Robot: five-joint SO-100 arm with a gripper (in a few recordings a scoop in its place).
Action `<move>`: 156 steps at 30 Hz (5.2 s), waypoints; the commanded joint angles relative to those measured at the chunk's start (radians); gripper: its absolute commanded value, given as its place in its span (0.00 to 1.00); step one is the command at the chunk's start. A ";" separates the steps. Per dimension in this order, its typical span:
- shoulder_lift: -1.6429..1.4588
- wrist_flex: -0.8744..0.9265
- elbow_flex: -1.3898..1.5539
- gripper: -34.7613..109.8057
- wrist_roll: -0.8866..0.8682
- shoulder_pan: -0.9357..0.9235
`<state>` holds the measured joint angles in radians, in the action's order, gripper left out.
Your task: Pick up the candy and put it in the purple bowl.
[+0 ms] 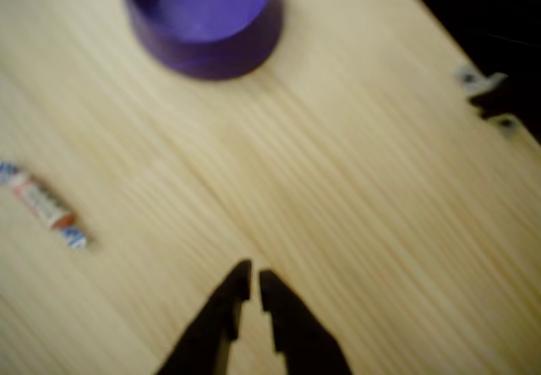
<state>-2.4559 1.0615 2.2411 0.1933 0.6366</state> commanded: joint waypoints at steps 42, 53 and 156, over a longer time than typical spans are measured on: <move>0.420 -0.215 -0.014 0.36 -0.058 0.589; 0.525 -0.298 -0.038 0.35 -0.091 0.630; 1.233 -0.296 -1.086 0.33 -0.261 0.155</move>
<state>-1.1674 0.7486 1.2594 -0.0660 0.7869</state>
